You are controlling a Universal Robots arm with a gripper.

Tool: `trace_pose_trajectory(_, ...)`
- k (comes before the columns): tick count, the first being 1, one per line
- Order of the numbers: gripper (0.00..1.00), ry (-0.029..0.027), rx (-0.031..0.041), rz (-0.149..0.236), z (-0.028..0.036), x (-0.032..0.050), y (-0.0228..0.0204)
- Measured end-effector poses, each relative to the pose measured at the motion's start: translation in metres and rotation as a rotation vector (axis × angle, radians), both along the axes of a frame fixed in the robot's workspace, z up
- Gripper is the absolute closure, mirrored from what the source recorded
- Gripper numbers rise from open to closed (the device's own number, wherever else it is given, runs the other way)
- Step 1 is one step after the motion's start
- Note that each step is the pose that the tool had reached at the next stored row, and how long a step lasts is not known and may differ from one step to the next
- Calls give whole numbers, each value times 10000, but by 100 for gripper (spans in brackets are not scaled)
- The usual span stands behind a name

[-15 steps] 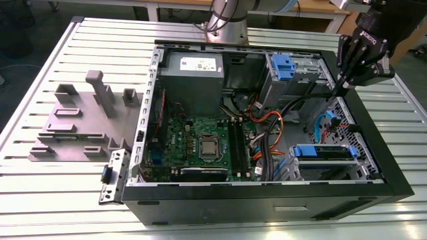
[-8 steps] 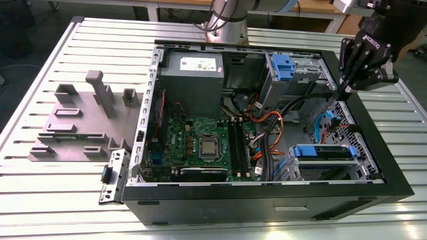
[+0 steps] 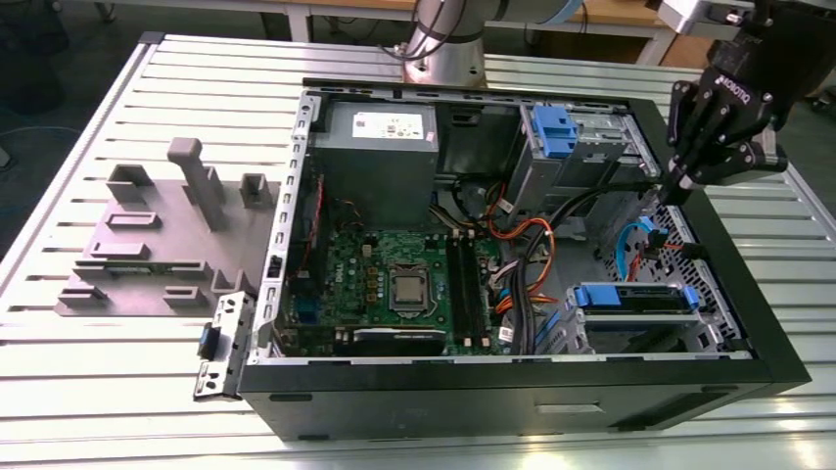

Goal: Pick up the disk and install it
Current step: 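Insert the first disk wire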

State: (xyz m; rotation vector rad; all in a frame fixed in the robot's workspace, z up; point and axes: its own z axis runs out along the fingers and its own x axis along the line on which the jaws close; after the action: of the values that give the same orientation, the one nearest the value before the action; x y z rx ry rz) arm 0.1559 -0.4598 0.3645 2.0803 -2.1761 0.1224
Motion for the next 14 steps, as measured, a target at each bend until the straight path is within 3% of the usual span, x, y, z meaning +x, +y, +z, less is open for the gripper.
trace_pose_trajectory(14,89,-1,-12,0,1,0,-16)
